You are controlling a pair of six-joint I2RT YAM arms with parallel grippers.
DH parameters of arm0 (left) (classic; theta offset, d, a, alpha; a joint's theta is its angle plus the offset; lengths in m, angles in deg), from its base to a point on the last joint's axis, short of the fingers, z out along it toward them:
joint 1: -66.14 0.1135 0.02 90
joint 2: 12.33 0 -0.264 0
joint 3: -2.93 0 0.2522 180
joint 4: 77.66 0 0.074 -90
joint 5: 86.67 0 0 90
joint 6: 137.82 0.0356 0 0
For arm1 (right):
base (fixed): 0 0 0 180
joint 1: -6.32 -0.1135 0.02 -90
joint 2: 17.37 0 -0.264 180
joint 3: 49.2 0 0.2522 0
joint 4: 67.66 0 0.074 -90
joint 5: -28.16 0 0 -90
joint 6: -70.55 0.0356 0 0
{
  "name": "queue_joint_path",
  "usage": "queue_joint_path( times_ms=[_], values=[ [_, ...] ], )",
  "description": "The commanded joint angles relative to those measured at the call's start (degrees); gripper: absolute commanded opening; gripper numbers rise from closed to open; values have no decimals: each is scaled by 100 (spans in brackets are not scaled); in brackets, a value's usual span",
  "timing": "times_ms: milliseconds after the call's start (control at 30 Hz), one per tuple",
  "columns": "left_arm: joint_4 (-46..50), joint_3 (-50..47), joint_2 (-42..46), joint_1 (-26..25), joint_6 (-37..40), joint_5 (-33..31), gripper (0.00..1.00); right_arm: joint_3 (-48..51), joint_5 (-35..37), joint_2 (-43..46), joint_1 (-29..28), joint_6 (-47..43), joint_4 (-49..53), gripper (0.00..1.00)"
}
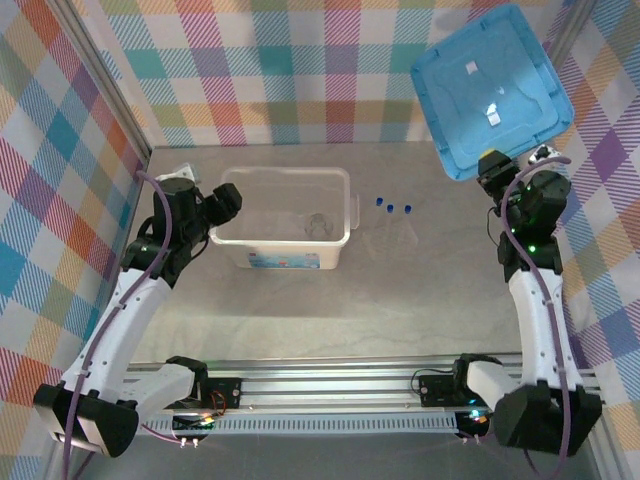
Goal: Organize the chemistry lab equipment
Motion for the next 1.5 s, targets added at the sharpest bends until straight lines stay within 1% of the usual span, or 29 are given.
queue_joint_path(
  times_ms=[0, 133, 267, 367, 467, 533, 600, 633, 733, 800, 867, 900, 967, 1000, 1067, 1100, 1167, 1267, 1400, 1467],
  values=[
    [194, 446, -65, -51, -26, 275, 72, -357, 784, 361, -571, -1549, 421, 2],
    [402, 842, -198, -50, -115, 502, 72, -491, 1554, 558, -1431, -2531, 528, 3],
    [743, 1346, -352, -50, -297, 733, 68, -507, 2277, 557, -2291, -3385, 402, 4],
    [943, 1689, -439, -24, -344, 1044, 67, -543, 2610, 468, -2807, -3936, 300, 4],
    [1009, 1917, -495, 129, -501, 1562, 75, -588, 3013, 314, -3313, -4523, 182, 4],
    [926, 1928, -498, 281, -743, 1880, 87, -588, 3248, 207, -3644, -4967, 50, 4],
    [698, 1820, -472, 461, -1010, 2224, 98, -597, 3418, 49, -4003, -5324, -112, 4],
    [577, 1746, -457, 535, -1114, 2359, 100, -605, 3551, -29, -4222, -5496, -224, 4],
    [-72, 1440, -469, 803, -1620, 3095, 100, -623, 4190, -368, -4884, -6430, -796, 4],
    [-1002, 1075, -509, 1032, -2404, 3681, 100, -602, 4593, -648, -5271, -7136, -1332, 4],
    [-1861, 767, -584, 1167, -3127, 4035, 100, -521, 4912, -894, -5555, -7733, -1866, 4],
    [-2061, 709, -662, 1209, -3418, 4120, 100, -482, 5101, -1014, -5644, -7979, -2124, 4],
    [-2083, 804, -848, 1237, -3687, 4296, 100, -406, 5258, -1181, -5780, -8286, -2434, 4],
    [-2148, 856, -922, 1242, -3757, 4400, 95, -372, 5325, -1264, -5813, -8392, -2567, 4],
    [-2425, 853, -892, 1241, -3916, 4423, 81, -325, 5422, -1411, -5865, -8529, -2680, 4],
    [-2499, 872, -837, 1242, -3949, 4388, 79, -301, 5482, -1502, -5868, -8603, -2748, 4],
    [-2527, 943, -741, 1258, -3962, 4326, 77, -250, 5555, -1656, -5874, -8749, -2891, 4],
    [-2817, 871, -674, 1325, -4257, 4314, 74, -201, 5592, -1814, -5884, -8825, -2975, 4],
    [-3359, 803, -819, 1371, -4809, 4332, 73, -201, 5606, -1987, -6009, -8931, -2985, 4],
    [-3529, 843, -962, 1373, -4955, 4333, 73, -185, 5640, -2069, -6106, -9074, -3051, 4]
  ],
)
